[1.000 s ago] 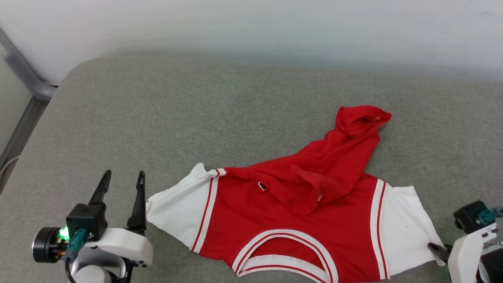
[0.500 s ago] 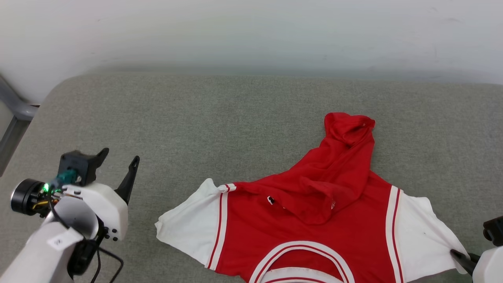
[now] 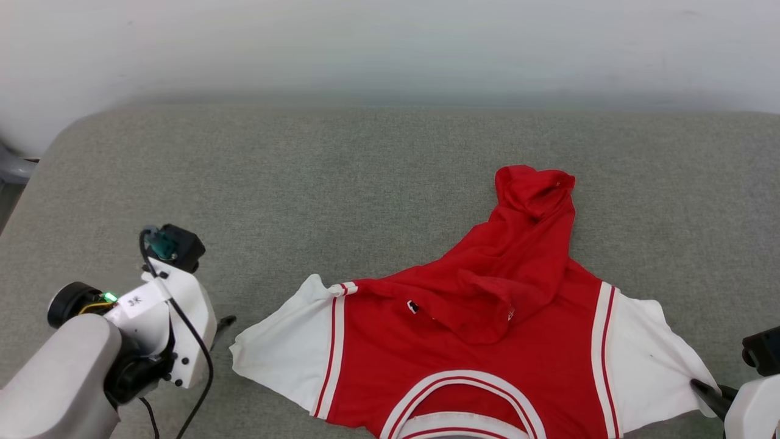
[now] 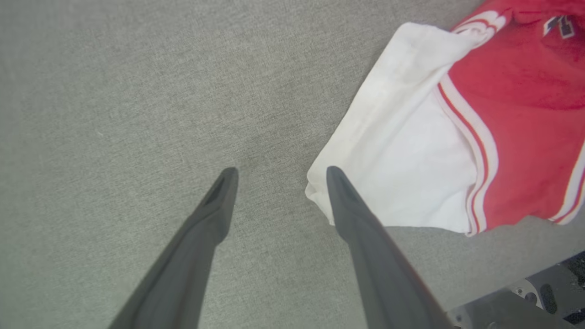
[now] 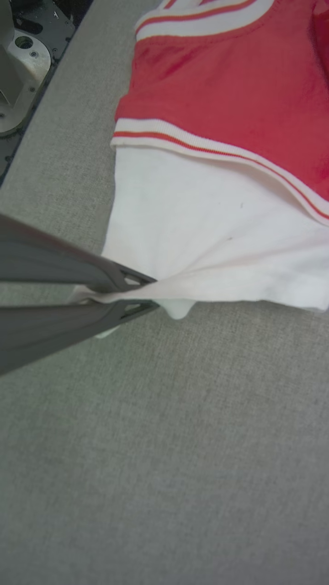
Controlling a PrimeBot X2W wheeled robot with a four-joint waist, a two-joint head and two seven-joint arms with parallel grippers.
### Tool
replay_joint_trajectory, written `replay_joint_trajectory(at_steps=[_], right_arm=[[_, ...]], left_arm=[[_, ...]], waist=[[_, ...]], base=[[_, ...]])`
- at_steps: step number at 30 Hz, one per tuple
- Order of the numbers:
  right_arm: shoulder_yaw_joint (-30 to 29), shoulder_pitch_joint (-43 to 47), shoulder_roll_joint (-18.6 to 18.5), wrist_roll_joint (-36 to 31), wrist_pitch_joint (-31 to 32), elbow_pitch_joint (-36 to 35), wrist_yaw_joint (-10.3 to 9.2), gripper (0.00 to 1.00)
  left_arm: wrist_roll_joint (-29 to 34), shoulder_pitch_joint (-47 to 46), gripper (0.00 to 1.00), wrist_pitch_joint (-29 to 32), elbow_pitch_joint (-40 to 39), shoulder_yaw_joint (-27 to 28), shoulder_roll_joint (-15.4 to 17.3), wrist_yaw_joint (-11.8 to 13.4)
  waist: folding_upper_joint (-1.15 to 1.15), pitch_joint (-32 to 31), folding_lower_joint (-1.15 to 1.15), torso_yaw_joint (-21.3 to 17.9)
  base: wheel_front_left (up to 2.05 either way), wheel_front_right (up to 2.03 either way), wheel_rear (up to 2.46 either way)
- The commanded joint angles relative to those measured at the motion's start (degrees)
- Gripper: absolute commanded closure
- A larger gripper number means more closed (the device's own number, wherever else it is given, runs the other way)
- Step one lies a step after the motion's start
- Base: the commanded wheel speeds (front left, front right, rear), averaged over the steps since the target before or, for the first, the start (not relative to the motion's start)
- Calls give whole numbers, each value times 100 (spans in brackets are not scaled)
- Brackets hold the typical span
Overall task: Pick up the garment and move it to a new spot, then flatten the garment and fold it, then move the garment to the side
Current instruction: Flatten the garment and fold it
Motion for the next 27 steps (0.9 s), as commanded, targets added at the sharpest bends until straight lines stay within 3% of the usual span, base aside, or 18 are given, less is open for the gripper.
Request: replay_joint_trajectory(at_steps=[1, 18, 19, 20, 21, 27], right_arm=[[-18, -6, 40, -44, 28, -47, -8, 100], [64, -288, 128, -126, 156, -206, -8, 100], [70, -291, 129, -121, 153, -197, -8, 100], [70, -295, 131, -115, 150, -195, -8, 100], [70, -294, 133, -110, 144, -184, -8, 100], [2, -188, 144, -122, -6, -203, -8, 100]], left_arm=[[12, -89, 0, 58, 35, -128, 5, -27], [-344, -259, 2, 251, 890, -1718, -102, -29], [-418, -250, 69, 230, 908, -1814, -118, -29], [-488, -261, 89, 195, 925, -1880, -125, -29], [-523, -283, 100, 138, 947, -1928, -115, -30], [-617, -389, 100, -695, 846, -1868, -56, -31]], waist=[[0, 59, -1, -33], [0, 447, -1, -194], [0, 451, -1, -197], [0, 452, -1, -199], [0, 445, -1, -201], [0, 250, -1, -179]], base=[[0, 0, 0], [0, 0, 0], [0, 0, 0], [0, 0, 0], [0, 0, 0], [0, 0, 0]])
